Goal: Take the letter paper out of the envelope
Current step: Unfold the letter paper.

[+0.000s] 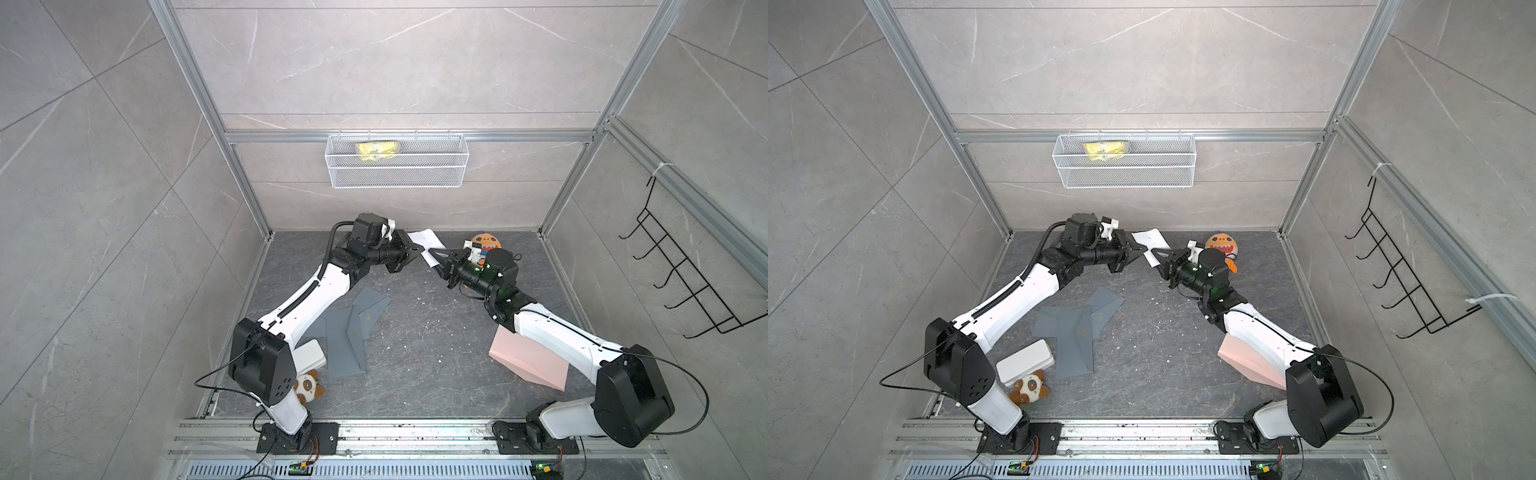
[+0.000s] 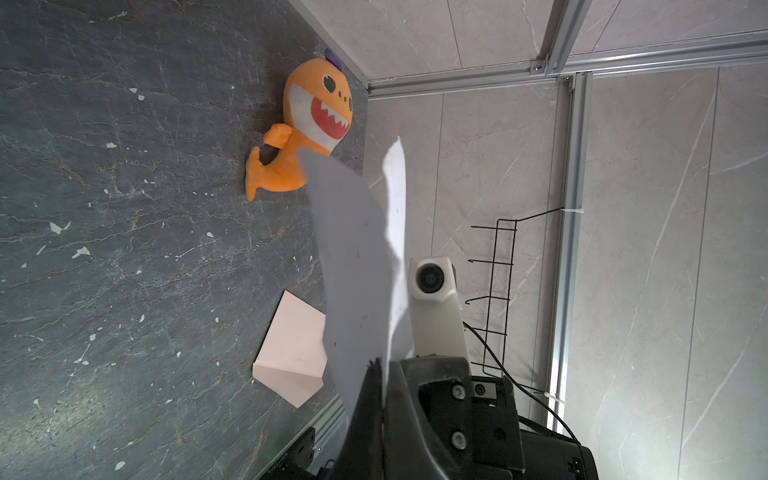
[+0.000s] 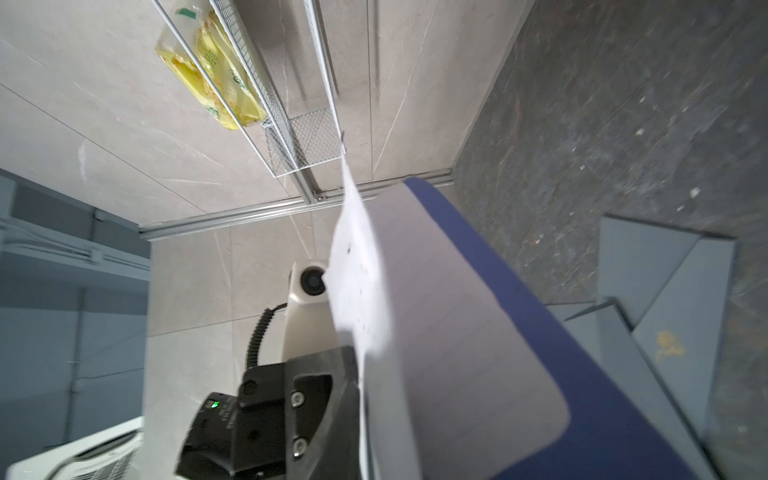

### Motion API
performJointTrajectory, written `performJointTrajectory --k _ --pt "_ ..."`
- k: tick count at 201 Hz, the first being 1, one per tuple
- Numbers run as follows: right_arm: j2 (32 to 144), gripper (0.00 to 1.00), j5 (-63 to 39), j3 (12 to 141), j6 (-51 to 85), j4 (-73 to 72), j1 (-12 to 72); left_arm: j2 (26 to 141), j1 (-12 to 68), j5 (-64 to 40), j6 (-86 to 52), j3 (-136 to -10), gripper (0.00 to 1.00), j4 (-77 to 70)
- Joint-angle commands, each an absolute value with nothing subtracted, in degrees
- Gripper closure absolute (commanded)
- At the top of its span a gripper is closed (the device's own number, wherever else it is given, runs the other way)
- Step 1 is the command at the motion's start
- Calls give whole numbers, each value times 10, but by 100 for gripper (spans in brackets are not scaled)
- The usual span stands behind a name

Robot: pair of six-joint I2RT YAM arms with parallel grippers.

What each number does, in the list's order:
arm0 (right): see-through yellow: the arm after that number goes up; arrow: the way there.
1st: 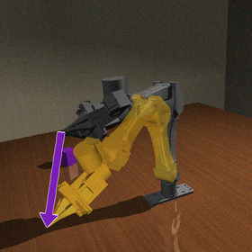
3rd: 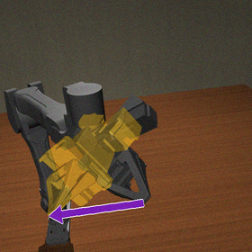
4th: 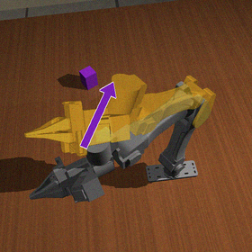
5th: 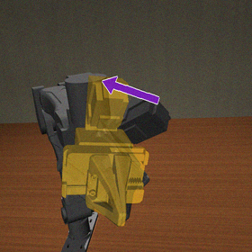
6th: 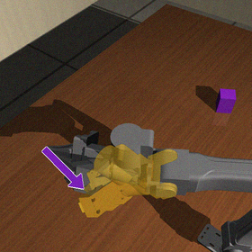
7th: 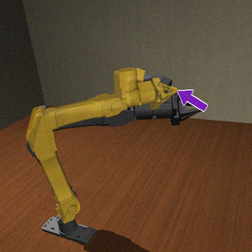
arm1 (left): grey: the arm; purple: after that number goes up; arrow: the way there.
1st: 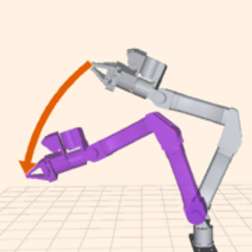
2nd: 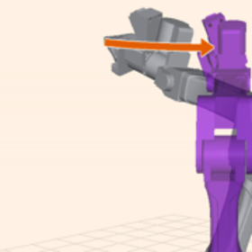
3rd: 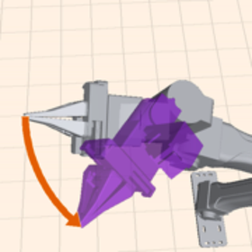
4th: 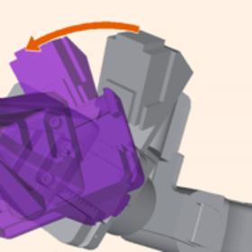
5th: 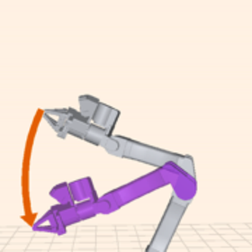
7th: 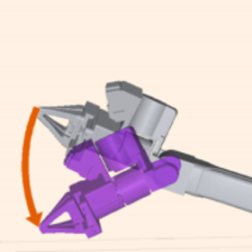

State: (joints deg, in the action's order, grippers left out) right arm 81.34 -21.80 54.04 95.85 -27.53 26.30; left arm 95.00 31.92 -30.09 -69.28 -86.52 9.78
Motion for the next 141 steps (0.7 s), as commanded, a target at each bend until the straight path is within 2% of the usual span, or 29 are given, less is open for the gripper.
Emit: performJointTrajectory --k 1,27,39,48,59,72,107,127,141 --pt "812 100 -212 569 929 -233 265 918 323 -305 -693 -867 98 83" --pt "796 100 -218 618 843 -106 262 914 316 -295 -635 -905 48 149" --pt "797 100 -236 660 776 -28 256 913 304 -290 -586 -939 34 198" --pt "800 100 -246 695 723 33 251 912 292 -288 -545 -963 27 229" --pt "803 100 -257 743 656 108 243 908 275 -293 -487 -985 23 258" --pt "815 100 -283 799 570 184 233 900 250 -321 -426 -1000 23 268" --pt "901 100 -414 1002 318 438 222 879 214 -437 -284 -999 22 249" --pt "936 100 -470 1080 219 548 222 881 214 -482 -225 -998 19 269" --pt "941 100 -485 1099 186 574 221 876 213 -509 -208 -985 17 261"
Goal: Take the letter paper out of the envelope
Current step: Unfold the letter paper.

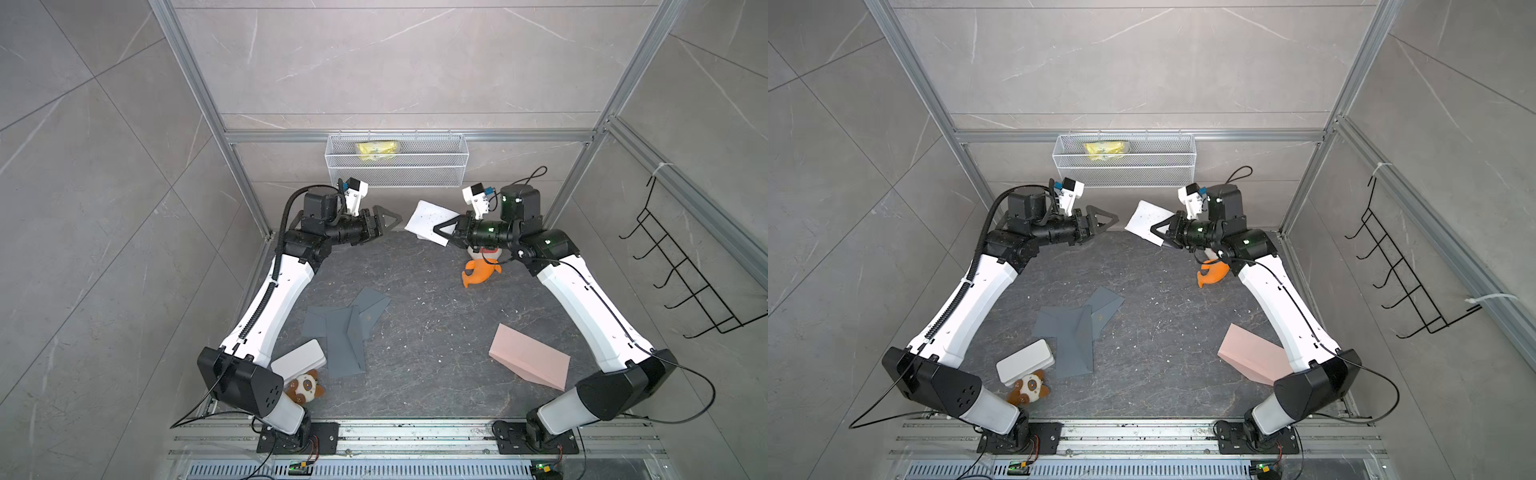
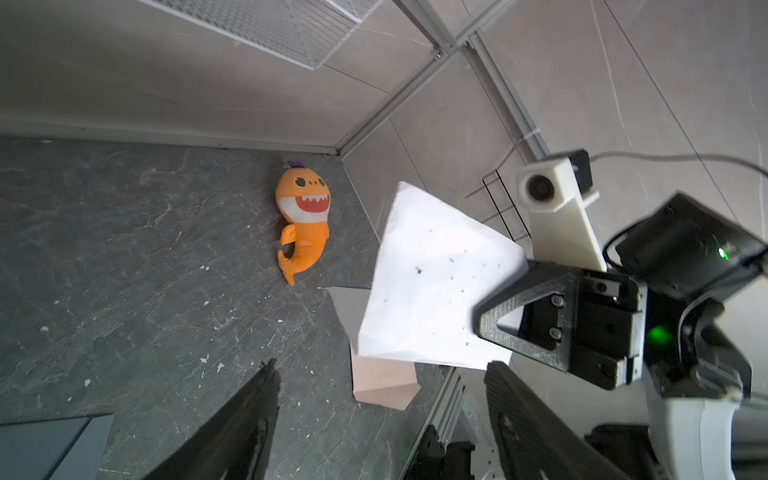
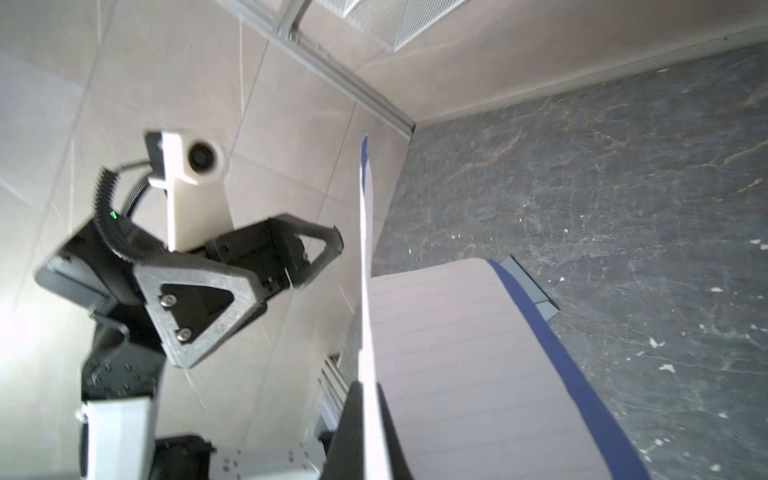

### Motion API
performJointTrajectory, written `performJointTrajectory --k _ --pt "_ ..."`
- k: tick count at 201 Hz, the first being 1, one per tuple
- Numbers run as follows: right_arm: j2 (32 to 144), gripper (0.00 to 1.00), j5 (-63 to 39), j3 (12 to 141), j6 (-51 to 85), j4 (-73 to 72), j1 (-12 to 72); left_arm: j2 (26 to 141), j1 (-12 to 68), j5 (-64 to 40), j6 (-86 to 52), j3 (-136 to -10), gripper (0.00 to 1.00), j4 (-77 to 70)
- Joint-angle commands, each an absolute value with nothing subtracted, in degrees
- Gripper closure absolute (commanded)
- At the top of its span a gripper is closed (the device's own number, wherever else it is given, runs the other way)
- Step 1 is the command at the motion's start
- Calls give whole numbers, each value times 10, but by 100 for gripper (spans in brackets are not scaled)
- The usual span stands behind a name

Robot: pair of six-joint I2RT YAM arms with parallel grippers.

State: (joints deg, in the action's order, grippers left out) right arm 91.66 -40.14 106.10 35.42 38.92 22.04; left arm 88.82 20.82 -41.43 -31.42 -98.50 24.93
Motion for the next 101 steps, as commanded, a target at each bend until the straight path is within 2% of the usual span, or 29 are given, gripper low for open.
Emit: performJointTrajectory --k 1,54,101 --pt "941 100 -487 1099 186 574 221 876 213 -511 -208 -983 16 259" --pt "935 100 -599 1069 235 484 222 864 212 -580 -225 -929 13 218" --pt "947 100 -633 1058 273 425 222 848 212 -605 -260 -894 14 171"
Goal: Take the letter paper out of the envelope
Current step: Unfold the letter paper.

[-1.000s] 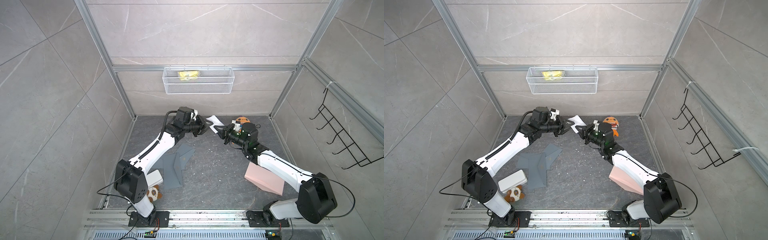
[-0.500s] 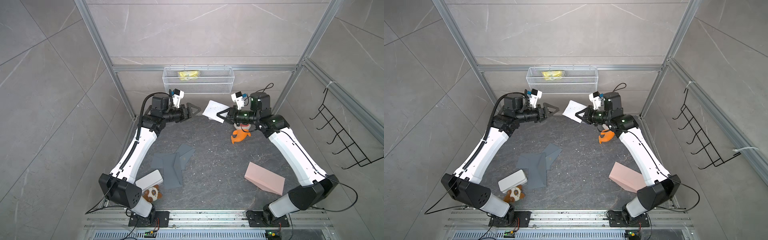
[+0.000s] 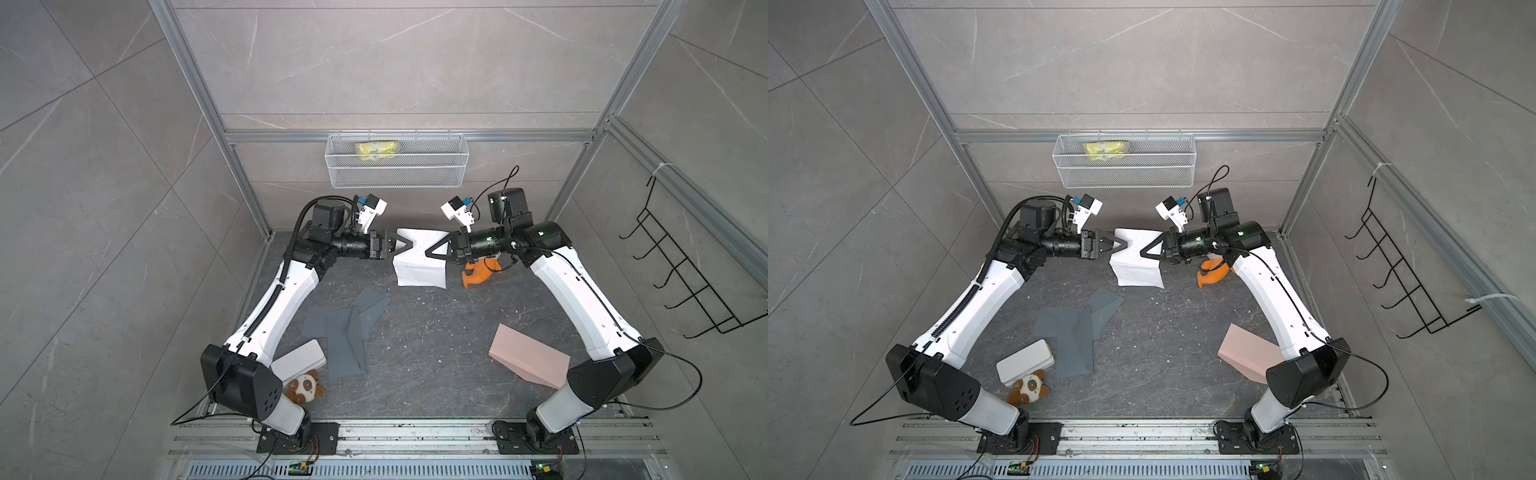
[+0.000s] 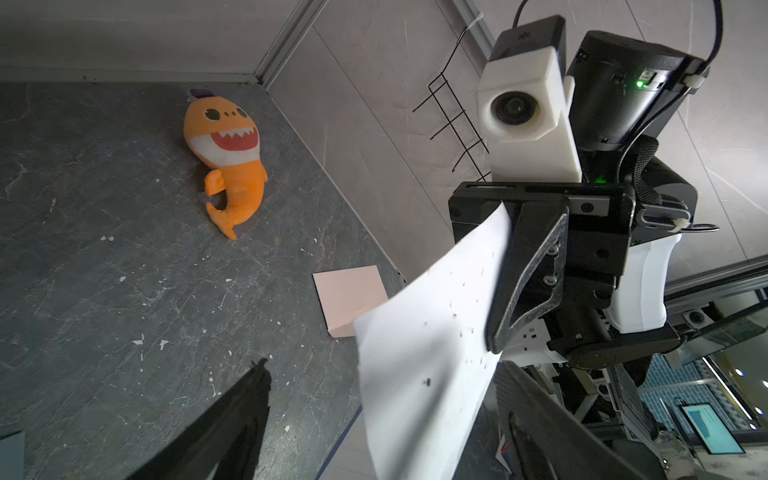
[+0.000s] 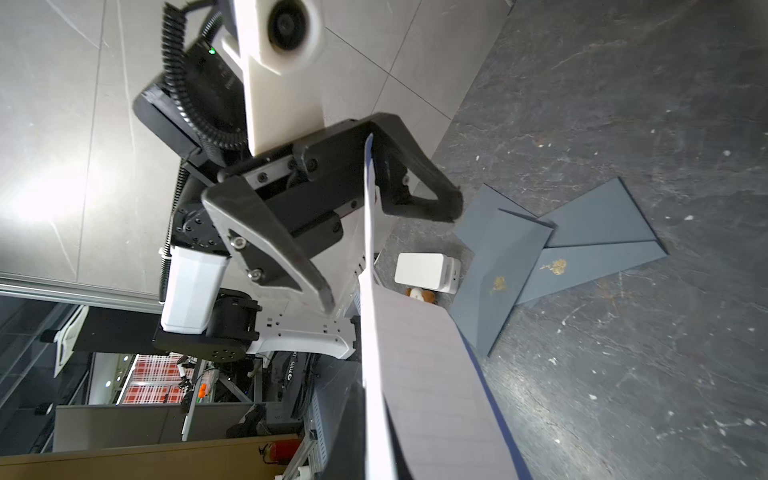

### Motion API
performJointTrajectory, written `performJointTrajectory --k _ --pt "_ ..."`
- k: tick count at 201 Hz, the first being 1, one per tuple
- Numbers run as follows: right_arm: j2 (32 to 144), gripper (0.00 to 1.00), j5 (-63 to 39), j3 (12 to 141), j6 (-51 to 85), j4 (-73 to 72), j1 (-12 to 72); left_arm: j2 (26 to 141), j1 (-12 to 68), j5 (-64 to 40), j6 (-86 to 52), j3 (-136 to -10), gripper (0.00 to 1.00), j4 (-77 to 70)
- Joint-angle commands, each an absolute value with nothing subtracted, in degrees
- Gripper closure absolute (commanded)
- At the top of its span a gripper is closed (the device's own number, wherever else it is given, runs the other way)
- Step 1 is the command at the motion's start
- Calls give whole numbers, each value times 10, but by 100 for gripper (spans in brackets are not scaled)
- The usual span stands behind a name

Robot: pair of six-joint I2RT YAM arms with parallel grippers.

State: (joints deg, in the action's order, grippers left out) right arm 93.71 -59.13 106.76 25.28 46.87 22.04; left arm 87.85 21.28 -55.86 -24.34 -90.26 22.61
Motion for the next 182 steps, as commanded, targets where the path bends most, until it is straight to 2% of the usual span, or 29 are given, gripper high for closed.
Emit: performJointTrajectory --k 1,63,118,158,182 --pt "947 100 -633 1058 273 424 222 847 211 -605 -262 -893 14 170" --pt "989 100 -630 1086 284 398 221 830 213 -610 -299 -861 35 143" --pt "1003 100 -631 1095 290 386 219 838 213 -581 -283 -879 61 200" --pt "1001 100 -626 1088 291 381 219 842 212 -566 -276 -881 64 220" --pt "999 100 -626 1085 291 381 220 845 212 -553 -270 -887 75 232"
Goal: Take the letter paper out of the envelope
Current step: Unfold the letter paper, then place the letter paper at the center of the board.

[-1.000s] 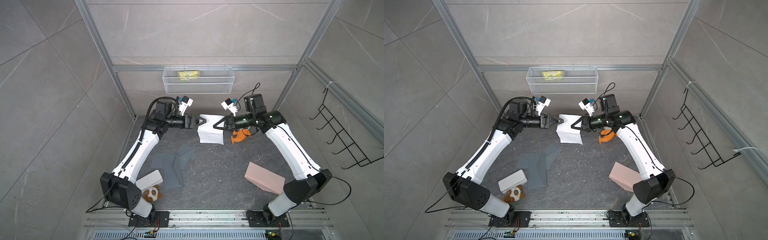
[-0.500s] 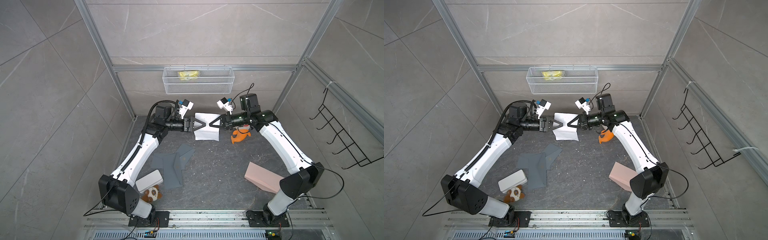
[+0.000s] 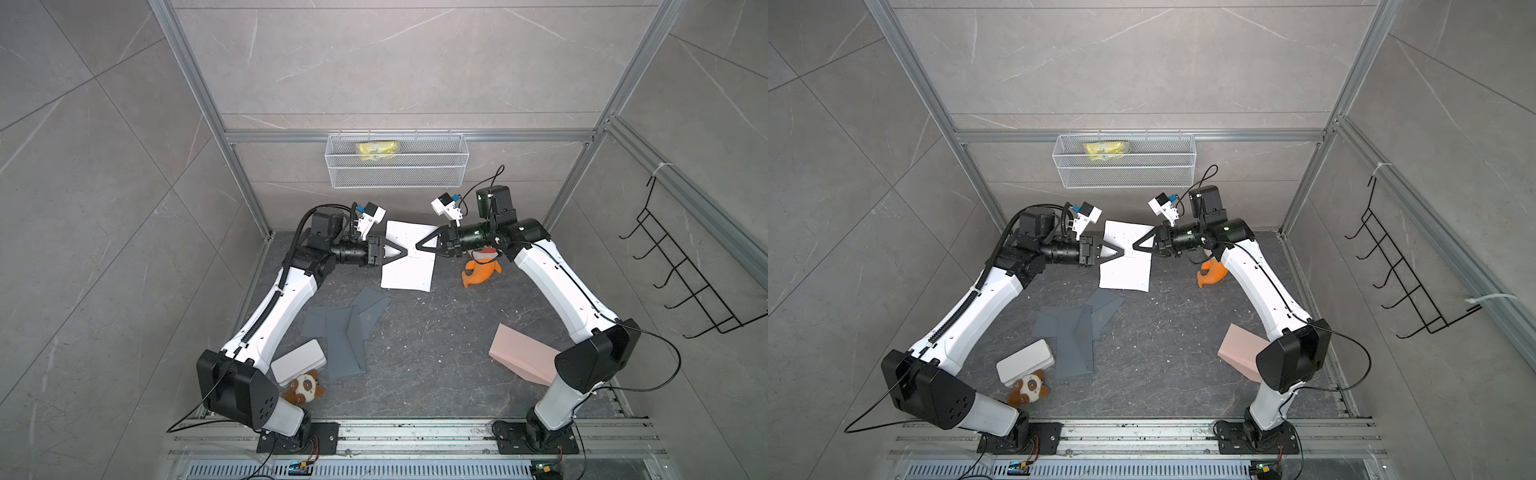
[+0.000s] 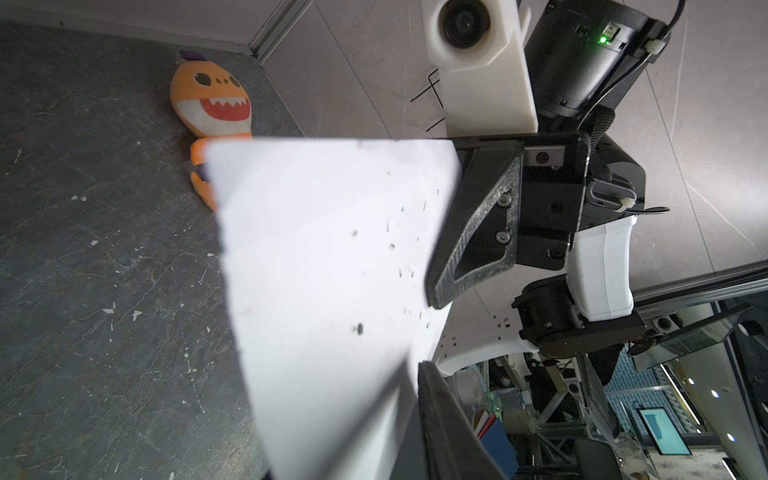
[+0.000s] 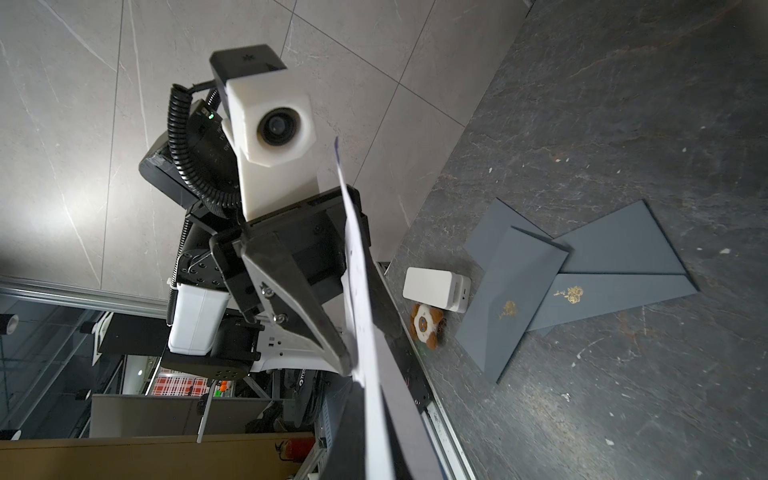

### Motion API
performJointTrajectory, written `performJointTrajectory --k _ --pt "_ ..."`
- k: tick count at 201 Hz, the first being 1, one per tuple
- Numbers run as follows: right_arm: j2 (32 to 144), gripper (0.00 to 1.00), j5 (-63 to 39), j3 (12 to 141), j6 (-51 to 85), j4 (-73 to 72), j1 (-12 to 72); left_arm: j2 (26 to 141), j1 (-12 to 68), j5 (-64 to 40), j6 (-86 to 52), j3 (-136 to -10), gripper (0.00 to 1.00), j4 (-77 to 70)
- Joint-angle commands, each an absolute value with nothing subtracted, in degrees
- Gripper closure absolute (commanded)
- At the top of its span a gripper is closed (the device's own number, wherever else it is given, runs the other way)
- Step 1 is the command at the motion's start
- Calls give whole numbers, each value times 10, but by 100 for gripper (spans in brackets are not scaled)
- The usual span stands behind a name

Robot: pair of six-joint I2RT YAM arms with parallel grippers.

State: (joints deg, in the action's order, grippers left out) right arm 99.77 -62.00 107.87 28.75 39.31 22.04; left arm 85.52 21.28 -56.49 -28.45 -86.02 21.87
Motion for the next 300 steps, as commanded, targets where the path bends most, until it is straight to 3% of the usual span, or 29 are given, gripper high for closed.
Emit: performJointTrajectory --k 1,66,81,105,117,144,168,210,252,300 --pt "999 100 -626 1085 290 381 219 845 212 -553 -270 -887 75 232" --pt "998 100 -602 1075 279 394 219 852 212 -516 -270 -894 100 255" --pt "997 100 -576 1077 268 408 220 853 212 -499 -268 -897 100 267" --pt "994 71 -480 1085 236 463 220 859 212 -453 -256 -913 100 312" --pt "987 63 -407 1087 222 492 219 862 212 -413 -243 -925 100 346" --pt "948 59 -236 1055 215 518 219 879 212 -288 -211 -955 100 444" --pt "896 59 -176 1002 220 491 221 916 212 -141 -189 -990 100 543" --pt "839 59 -162 938 230 456 246 1000 211 109 -146 -1058 100 656" --pt "836 59 -170 921 244 444 271 1163 200 393 -76 -1179 100 731" --pt "852 59 -183 943 246 449 273 1283 129 513 5 -1231 100 652"
